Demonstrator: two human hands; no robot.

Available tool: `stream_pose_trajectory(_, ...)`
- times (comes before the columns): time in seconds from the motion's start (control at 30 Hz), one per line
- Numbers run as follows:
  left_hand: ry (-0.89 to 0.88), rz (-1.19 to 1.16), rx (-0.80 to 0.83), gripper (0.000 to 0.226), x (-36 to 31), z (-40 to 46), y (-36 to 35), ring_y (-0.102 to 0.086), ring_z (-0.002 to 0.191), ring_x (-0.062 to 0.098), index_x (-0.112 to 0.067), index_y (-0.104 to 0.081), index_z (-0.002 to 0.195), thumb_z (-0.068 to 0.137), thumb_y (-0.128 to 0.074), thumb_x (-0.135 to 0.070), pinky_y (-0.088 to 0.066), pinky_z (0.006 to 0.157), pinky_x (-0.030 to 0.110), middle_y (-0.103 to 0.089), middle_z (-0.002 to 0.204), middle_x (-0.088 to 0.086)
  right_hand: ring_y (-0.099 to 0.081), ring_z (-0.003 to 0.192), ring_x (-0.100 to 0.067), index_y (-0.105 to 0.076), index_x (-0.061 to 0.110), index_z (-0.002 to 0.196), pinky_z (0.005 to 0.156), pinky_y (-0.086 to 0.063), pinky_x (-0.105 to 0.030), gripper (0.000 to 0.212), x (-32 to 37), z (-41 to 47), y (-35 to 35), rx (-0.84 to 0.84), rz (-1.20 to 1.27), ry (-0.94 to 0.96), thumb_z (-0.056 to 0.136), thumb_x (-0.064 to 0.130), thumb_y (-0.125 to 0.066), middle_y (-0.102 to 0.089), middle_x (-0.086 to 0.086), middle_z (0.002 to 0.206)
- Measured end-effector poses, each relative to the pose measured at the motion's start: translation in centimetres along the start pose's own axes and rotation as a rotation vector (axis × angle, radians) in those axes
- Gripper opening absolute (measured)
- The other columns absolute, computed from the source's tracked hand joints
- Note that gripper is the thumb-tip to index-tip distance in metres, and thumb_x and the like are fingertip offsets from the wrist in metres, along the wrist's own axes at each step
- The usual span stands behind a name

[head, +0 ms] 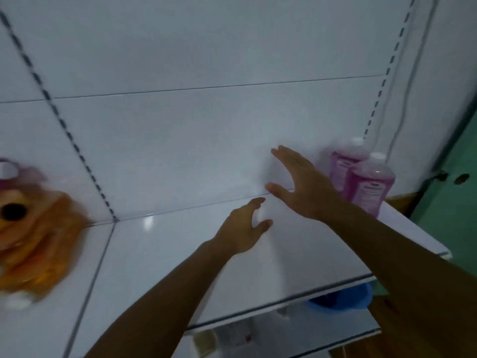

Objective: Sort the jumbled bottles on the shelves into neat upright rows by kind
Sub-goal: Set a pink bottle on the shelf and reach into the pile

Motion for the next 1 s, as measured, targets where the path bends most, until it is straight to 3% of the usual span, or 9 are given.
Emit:
stream_pose_trajectory(0.23,0.122,0.089,-0.132,0.062,7.5,-11.1,9.4,-0.041,0.135,0.017,-0.025,-0.037,0.146,0.093,-0.046,-0.056,-0.032,0.113,0.035,-0.043,0.149,-0.003,-0.021,0.146,-0.015,-0.021,0.030,0.151,0.116,-0.027,-0.046,0.073,13.1,2.5,-7.9,0.177,0.084,0.210,0.089,0.059,-0.048,-0.020,0.007,0.160)
stream_pose_trajectory(0.37,0.175,0.088,-0.216,0.048,11.8,-18.9,13.8,-0.051,0.123,0.012,-0.023,-0.052,0.135,0.095,-0.050,-0.049,-0.041,0.106,0.032,-0.054,0.139,-0.006,-0.024,0.145,-0.015,-0.024,0.030,0.151,0.116,-0.024,-0.038,0.072,22.2,2.9,-12.0,0.248,0.157,0.342,0.089,0.059,-0.046,-0.022,0.008,0.159)
stream_pose_trajectory(0.43,0.177,0.078,-0.273,0.040,13.7,-22.7,15.8,-0.057,0.112,0.010,-0.019,-0.060,0.127,0.095,-0.054,-0.043,-0.047,0.097,0.030,-0.062,0.129,-0.004,-0.030,0.141,-0.014,-0.030,0.029,0.148,0.111,-0.027,-0.033,0.068,27.0,2.6,-13.6,0.234,0.211,0.414,0.089,0.055,-0.052,-0.031,0.007,0.155)
stream_pose_trajectory(0.6,0.234,0.086,-0.398,0.027,18.3,-31.6,20.5,-0.063,0.092,0.006,-0.018,-0.072,0.106,0.095,-0.056,-0.038,-0.052,0.084,0.031,-0.071,0.107,-0.006,-0.047,0.125,-0.016,-0.038,0.032,0.142,0.096,-0.044,-0.036,0.062,37.9,1.6,-16.8,0.242,0.316,0.560,0.088,0.051,-0.060,-0.043,0.006,0.145)
stream_pose_trajectory(1.0,0.393,0.046,-0.597,0.023,27.7,-45.2,29.1,-0.063,0.083,0.001,-0.016,-0.074,0.098,0.094,-0.059,-0.034,-0.053,0.079,0.030,-0.072,0.094,-0.008,-0.048,0.126,-0.016,-0.042,0.028,0.139,0.096,-0.038,-0.029,0.054,54.1,-0.3,-22.3,0.134,0.261,0.738,0.091,0.047,-0.058,-0.049,0.005,0.140)
Point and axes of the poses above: each hand's wrist, its own z-axis towards the middle knuckle, its own y-axis out of the back of the hand, x = y × z, the point moved 3 cm from there along z, towards the middle knuckle
